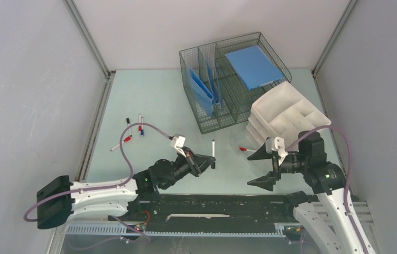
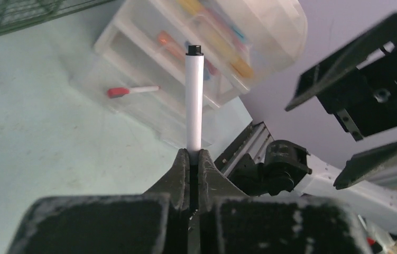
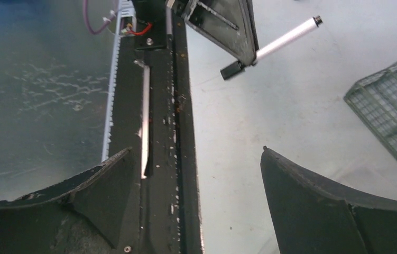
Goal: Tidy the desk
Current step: Pick up the stationery from the center of the board, then place the stationery in the drawer, then pick up the stationery from the center of the board.
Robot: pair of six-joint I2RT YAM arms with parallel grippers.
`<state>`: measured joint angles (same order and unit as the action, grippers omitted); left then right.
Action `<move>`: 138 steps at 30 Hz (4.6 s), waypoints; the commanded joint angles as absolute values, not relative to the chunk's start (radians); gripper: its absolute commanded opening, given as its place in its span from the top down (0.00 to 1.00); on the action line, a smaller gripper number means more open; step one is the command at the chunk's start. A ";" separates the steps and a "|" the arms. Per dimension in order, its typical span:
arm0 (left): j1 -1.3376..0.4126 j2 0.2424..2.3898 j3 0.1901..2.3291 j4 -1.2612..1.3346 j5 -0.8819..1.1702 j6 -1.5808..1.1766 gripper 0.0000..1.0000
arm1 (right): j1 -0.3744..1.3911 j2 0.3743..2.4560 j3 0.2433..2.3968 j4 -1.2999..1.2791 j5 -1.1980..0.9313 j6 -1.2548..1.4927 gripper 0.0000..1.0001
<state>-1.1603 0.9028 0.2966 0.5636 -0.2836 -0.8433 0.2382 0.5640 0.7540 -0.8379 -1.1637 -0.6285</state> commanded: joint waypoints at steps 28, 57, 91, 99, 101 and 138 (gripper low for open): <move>-1.400 1.346 0.652 0.904 -0.391 -0.537 1.00 | 0.242 0.562 0.645 -0.249 -0.893 0.308 0.32; -1.400 0.923 0.425 0.440 -0.669 -0.426 0.12 | 0.233 0.543 0.693 -0.547 -0.672 -0.407 0.97; -1.034 0.575 0.251 0.095 -0.575 -0.732 0.12 | 0.258 0.641 0.684 -0.621 -0.638 -0.517 0.39; -0.671 0.684 0.336 -0.042 -0.341 -0.751 0.14 | 0.244 0.630 0.690 -0.636 -0.652 -0.527 0.38; -0.551 0.731 0.364 -0.051 -0.256 -0.733 0.14 | 0.242 0.625 0.690 -0.637 -0.654 -0.530 0.38; 0.019 1.771 1.176 -0.464 -0.143 -0.529 0.62 | 0.241 0.590 0.693 -0.652 -0.661 -0.550 0.36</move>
<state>-0.0254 1.7256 1.1065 -0.4152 -0.1726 -0.5484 0.2436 0.6018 0.6544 -0.6556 -0.6456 -0.5373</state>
